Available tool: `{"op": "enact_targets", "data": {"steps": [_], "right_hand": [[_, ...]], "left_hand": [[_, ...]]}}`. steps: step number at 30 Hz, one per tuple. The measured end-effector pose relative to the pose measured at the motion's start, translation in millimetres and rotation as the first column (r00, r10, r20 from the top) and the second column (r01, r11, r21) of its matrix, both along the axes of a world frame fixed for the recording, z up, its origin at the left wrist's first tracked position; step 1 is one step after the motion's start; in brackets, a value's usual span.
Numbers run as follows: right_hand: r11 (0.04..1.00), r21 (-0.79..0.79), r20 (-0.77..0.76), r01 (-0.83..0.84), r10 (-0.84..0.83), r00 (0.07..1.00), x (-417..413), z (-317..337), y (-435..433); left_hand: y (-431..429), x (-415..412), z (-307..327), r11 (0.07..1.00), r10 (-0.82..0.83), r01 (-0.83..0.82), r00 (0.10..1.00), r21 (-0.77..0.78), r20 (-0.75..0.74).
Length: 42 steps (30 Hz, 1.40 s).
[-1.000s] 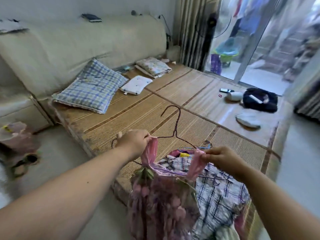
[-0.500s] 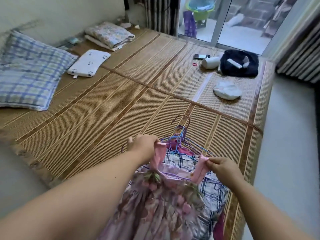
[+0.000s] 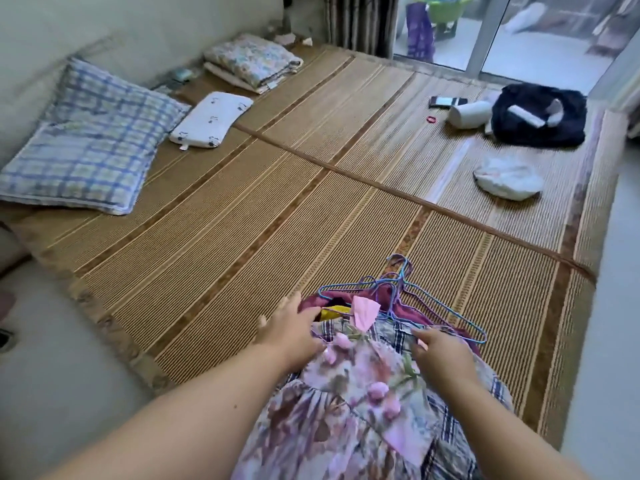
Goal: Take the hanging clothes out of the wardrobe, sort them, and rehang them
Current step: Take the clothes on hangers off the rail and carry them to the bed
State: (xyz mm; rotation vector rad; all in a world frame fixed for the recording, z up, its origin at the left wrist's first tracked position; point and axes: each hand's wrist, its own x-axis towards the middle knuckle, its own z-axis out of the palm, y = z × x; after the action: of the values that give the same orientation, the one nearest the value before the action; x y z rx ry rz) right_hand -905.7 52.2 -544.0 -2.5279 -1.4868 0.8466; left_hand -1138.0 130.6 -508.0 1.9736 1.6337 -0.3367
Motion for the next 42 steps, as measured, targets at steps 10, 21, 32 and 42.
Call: {"op": "enact_targets", "data": {"steps": [10, 21, 32, 42], "right_hand": [[0.658, 0.462, -0.078, -0.594, 0.698, 0.712, -259.6, 153.8, 48.3], [0.043, 0.718, 0.103, -0.695, 0.981, 0.166, -595.9, 331.7, -48.9], [-0.325, 0.837, 0.223, -0.441, 0.937, -0.268, -792.9, 475.2, -207.7], [-0.371, 0.902, 0.254, -0.219, 0.869, -0.425, -891.5, 590.2, -241.5]], "left_hand": [[-46.0, -176.6, 156.8, 0.925, 0.252, -0.245, 0.968, 0.289, 0.013], [-254.4, -468.7, 356.9, 0.499, 0.732, -0.539, 0.681, 0.678, 0.003], [-439.1, -555.3, 516.1, 0.06, 0.941, -0.319, 0.333, 0.946, 0.053], [-502.1, -553.0, 614.1, 0.087, 0.996, 0.21, 0.001, 0.974, -0.09]]}}
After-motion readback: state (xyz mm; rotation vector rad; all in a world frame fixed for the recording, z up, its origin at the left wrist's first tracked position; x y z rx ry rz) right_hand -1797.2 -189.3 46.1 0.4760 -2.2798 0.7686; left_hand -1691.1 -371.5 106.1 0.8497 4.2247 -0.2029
